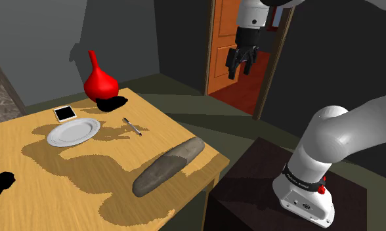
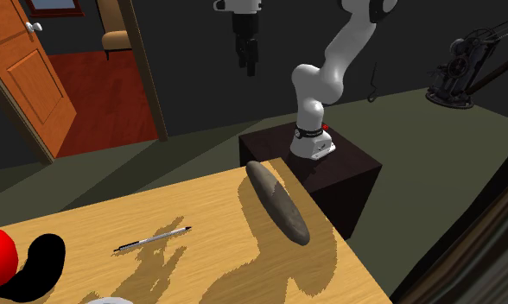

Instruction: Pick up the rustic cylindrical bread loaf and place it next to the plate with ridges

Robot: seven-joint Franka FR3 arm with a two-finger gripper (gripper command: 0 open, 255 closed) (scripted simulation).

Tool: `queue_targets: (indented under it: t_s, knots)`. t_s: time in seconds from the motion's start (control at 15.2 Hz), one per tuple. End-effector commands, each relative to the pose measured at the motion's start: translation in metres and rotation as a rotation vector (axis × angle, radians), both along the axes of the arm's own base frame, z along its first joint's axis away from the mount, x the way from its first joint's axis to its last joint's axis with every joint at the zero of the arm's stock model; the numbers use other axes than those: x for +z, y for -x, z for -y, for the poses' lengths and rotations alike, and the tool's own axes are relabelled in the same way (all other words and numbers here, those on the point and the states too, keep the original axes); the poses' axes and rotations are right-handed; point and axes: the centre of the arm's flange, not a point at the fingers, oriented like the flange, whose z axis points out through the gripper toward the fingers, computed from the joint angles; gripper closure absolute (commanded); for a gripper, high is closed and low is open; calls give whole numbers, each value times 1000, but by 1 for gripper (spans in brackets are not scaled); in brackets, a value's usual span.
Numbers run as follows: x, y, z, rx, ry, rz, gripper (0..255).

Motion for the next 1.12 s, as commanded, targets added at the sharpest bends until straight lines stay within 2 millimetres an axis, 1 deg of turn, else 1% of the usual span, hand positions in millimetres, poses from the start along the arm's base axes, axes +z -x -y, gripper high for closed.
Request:
queue_targets:
  t_s: [0.0,0.26,0.53,0.79,1.06]
  knots:
    - [0,0,0,0,0,0,0]
    - [-43,8,-29,-229,-8,3,0]
    - [-85,8,-60,-459,-17,6,0]
    - [-128,2,-90,-688,-25,8,0]
    - [-170,-12,-119,-917,-33,11,0]
